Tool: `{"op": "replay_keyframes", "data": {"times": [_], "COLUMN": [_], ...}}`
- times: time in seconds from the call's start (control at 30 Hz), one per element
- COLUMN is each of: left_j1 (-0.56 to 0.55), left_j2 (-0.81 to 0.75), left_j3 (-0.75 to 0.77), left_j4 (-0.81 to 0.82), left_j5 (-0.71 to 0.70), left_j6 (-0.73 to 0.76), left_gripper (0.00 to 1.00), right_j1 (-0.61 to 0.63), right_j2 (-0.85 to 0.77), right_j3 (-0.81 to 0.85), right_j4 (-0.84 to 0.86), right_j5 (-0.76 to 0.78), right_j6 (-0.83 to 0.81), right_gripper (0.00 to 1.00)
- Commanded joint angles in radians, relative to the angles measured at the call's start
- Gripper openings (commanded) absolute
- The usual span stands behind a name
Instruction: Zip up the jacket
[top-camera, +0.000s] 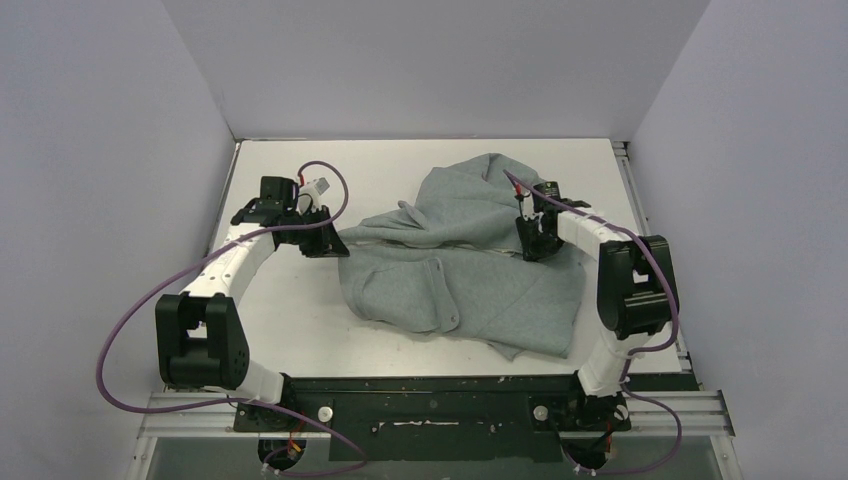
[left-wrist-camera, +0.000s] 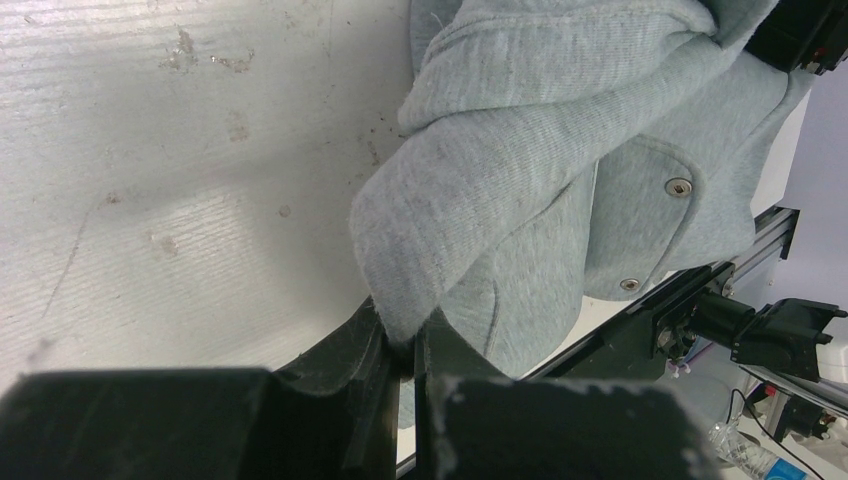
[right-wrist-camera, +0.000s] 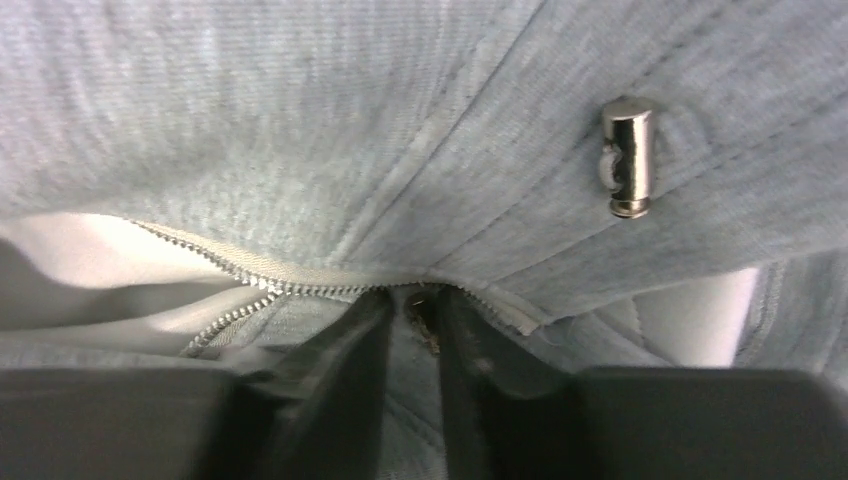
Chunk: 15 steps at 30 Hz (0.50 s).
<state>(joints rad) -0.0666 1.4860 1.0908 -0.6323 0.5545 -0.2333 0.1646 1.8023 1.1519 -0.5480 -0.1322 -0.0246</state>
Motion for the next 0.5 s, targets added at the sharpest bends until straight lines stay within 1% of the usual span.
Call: {"op": "replay_keyframes", "data": {"times": [0.0, 0.07, 0.1, 0.2, 0.27, 0.47], "left_j1": [-0.001, -0.001, -0.001, 0.001, 0.002, 0.004], "left_j2": [-0.006, -0.009, -0.01, -0.014, -0.018, -0.024], "left_j3": [0.012, 0.011, 0.011, 0.009, 0.008, 0.003], "left_j4": [0.036, 0.036, 0.034, 0.03, 0.028, 0.037], "left_j5": [0.015, 0.015, 0.016, 0.017, 0.016, 0.013], "left_j6": [-0.006, -0.005, -0.005, -0.003, -0.003, -0.01], "left_gripper": [0.0, 0.0, 0.0, 0.0, 0.0, 0.0], "right_j1": [-0.001, -0.009, -0.021, -0.083, -0.124, -0.235], "right_j2": [-0.013, -0.071, -0.104, -0.218, -0.286, -0.416], "right_j3": [-0.064, -0.078, -0.084, -0.103, -0.105, -0.12], "right_j4": [0.043, 0.084, 0.109, 0.2, 0.237, 0.288], "right_j5": [0.063, 0.04, 0.012, -0.084, -0.112, -0.073], "right_j6": [0.043, 0.061, 0.076, 0.143, 0.179, 0.226], "right_gripper": [0.12, 0.03, 0.0, 0.0, 0.0, 0.0]}}
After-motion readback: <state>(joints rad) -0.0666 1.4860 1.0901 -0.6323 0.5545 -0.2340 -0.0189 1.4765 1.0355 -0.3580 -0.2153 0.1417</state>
